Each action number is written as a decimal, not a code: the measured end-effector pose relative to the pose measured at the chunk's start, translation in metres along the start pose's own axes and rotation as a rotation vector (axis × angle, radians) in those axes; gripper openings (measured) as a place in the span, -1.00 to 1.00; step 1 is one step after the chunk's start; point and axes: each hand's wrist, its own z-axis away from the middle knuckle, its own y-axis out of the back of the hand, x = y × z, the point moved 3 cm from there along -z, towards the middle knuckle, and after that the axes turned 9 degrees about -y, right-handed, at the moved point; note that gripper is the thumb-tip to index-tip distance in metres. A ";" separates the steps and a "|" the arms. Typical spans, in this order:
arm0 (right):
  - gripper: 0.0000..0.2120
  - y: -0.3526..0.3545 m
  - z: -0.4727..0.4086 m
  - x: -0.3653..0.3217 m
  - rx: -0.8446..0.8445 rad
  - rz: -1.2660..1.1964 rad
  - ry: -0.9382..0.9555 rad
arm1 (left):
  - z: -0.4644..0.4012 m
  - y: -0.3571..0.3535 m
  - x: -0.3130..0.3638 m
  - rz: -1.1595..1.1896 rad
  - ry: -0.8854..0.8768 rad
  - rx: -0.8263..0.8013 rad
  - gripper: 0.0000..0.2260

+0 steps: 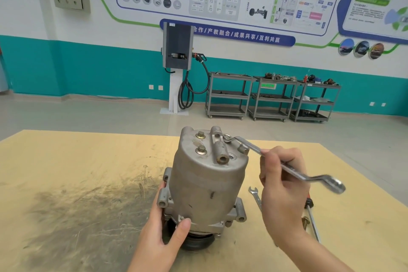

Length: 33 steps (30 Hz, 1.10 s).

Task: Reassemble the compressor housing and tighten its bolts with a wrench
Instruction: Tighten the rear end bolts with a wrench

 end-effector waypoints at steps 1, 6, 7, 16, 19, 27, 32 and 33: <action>-0.85 -0.002 0.001 -0.004 -0.066 0.062 0.097 | 0.000 0.000 -0.001 0.004 0.001 -0.001 -0.09; -0.65 -0.001 -0.005 -0.025 -0.293 0.493 0.524 | -0.001 0.002 -0.006 -0.001 0.003 0.031 -0.30; -0.66 -0.003 -0.004 -0.031 -0.302 0.557 0.582 | -0.001 0.002 -0.006 -0.003 0.001 0.040 -0.37; -0.63 -0.004 0.001 -0.041 -0.261 0.638 0.622 | -0.001 0.004 -0.008 0.067 0.069 0.056 -0.39; -0.63 -0.004 -0.002 -0.043 -0.250 0.618 0.575 | -0.003 0.005 -0.013 0.069 0.065 0.053 -0.09; -0.72 -0.003 -0.018 -0.066 -0.174 0.931 0.716 | -0.004 0.006 -0.013 0.085 0.084 0.021 -0.04; -0.53 0.047 -0.063 -0.049 -0.089 0.858 -0.015 | -0.005 0.004 -0.012 0.148 0.053 0.024 -0.03; -0.55 0.059 -0.067 -0.035 -0.140 0.805 -0.243 | -0.005 0.003 -0.011 0.155 0.049 0.024 -0.03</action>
